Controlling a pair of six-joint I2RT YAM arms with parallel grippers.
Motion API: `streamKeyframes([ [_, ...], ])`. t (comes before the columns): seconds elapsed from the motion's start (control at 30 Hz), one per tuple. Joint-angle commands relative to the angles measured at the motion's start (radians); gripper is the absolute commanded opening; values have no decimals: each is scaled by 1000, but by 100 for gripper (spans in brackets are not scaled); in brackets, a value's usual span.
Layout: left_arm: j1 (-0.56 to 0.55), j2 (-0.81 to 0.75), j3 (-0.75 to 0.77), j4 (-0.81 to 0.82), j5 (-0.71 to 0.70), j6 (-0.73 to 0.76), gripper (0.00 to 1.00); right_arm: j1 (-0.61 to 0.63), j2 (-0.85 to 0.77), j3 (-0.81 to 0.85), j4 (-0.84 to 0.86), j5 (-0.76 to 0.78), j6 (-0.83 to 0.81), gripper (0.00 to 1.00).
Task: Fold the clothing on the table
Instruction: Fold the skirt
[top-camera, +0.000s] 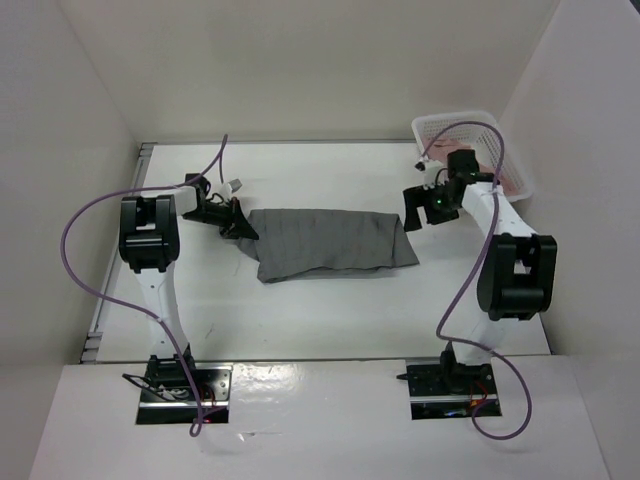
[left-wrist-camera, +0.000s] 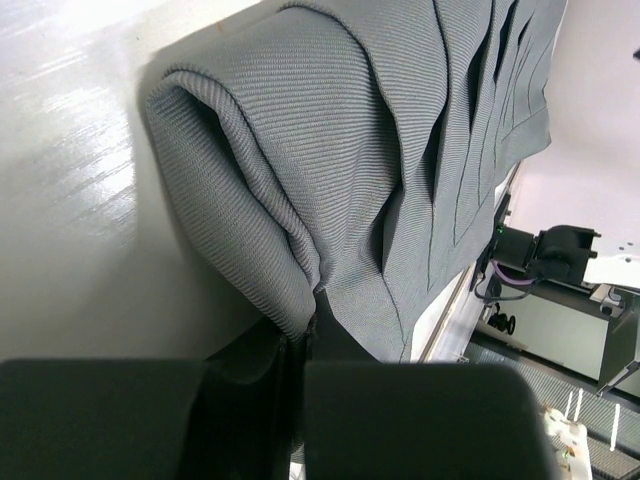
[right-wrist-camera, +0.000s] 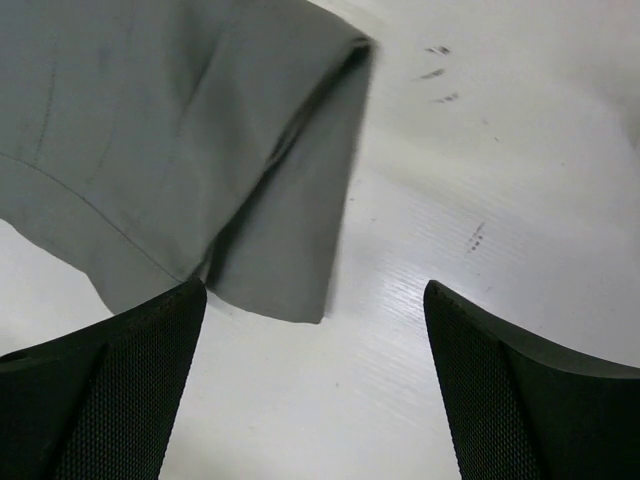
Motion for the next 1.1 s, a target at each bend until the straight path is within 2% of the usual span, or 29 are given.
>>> streamKeyframes([
  [0.0,6,-6,9,31,-89,26,0,-83,105,48,-88,-211,-37,93],
  [0.13,26,-36,-10,20,-98,49,0,-116,196,83,-125,-274,-69,90],
  [0.4,81,-47,-47,11,-110,86,0,-116,218,101,-125,-308,-80,90],
  [0.67,81,-58,-47,-20,-110,115,0,-94,216,111,-125,-308,-99,90],
  [0.83,81,-58,-47,-39,-101,134,0,-48,205,111,-18,-308,-60,90],
  [1.07,90,-76,-57,-48,-92,143,0,-19,259,160,131,-317,75,90],
])
